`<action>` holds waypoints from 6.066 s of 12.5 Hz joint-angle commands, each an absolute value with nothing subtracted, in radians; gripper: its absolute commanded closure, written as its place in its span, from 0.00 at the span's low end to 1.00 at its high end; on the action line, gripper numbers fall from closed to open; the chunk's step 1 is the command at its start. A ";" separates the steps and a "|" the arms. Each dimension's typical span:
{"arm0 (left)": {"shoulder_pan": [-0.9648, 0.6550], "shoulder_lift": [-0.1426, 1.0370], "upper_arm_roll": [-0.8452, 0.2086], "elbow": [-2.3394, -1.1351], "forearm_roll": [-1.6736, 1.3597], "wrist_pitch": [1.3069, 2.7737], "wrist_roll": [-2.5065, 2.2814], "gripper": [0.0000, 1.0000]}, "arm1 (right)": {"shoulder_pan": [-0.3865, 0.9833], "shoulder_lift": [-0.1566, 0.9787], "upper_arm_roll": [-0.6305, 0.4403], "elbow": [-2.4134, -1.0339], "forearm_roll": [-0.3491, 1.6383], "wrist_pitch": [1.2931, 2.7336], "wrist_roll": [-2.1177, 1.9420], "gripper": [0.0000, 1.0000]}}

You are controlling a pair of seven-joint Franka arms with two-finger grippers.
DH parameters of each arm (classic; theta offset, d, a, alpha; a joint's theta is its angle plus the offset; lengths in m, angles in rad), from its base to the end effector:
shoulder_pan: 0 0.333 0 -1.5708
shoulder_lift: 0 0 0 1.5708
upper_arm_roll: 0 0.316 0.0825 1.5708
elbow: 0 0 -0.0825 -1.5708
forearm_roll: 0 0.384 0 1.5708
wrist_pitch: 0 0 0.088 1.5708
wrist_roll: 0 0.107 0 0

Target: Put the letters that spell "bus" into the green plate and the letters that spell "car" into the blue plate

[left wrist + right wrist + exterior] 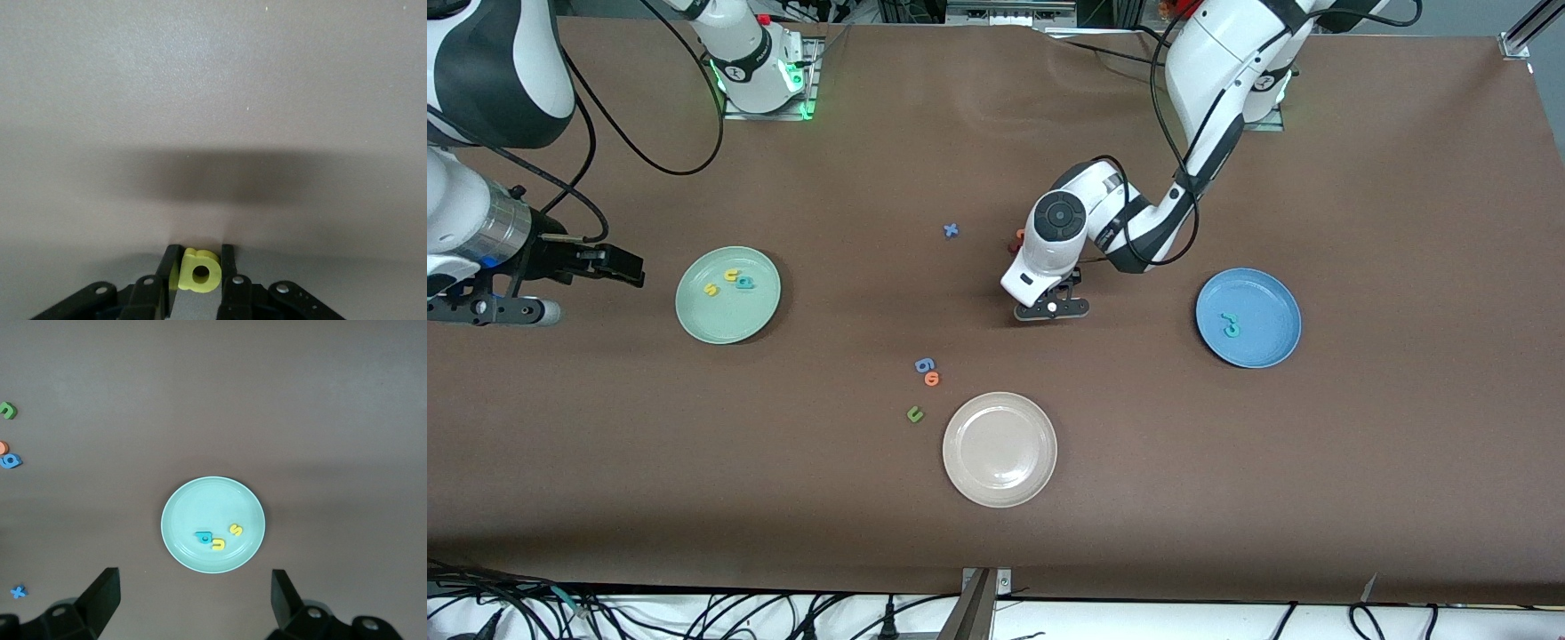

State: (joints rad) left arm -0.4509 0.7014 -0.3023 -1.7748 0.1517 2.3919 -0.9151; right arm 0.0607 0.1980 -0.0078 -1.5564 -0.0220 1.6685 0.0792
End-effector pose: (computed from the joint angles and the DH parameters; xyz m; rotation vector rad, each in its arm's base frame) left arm 0.4857 -0.4352 0.1736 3.1039 0.1719 -0.1581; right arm 0.6134 0.0307 0.5235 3.1097 -0.0360 -0.1310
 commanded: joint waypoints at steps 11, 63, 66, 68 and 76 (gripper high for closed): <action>-0.215 0.574 -0.301 -1.741 0.158 2.067 -0.674 0.81 | 0.061 0.198 -0.002 -1.540 -0.031 1.649 0.098 0.00; 0.015 0.014 -0.014 -1.583 -0.006 1.419 -0.006 0.00 | 0.061 0.198 -0.003 -1.543 -0.031 1.646 0.097 0.00; -0.001 0.008 -0.003 -1.603 -0.005 1.445 -0.011 0.00 | 0.061 0.198 -0.003 -1.543 -0.031 1.646 0.097 0.00; -0.014 0.006 0.003 -1.614 -0.006 1.454 -0.014 0.00 | 0.061 0.198 -0.003 -1.543 -0.031 1.646 0.097 0.00; 0.023 0.017 -0.002 -1.603 -0.006 1.463 -0.014 0.00 | 0.061 0.206 -0.003 -1.540 -0.031 1.654 0.088 0.00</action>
State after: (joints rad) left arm 0.0206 0.0336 -0.0005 -1.5866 0.0138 1.4505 -0.0256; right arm 0.0610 0.1983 -0.0071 -1.5557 -0.0220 1.6628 0.0814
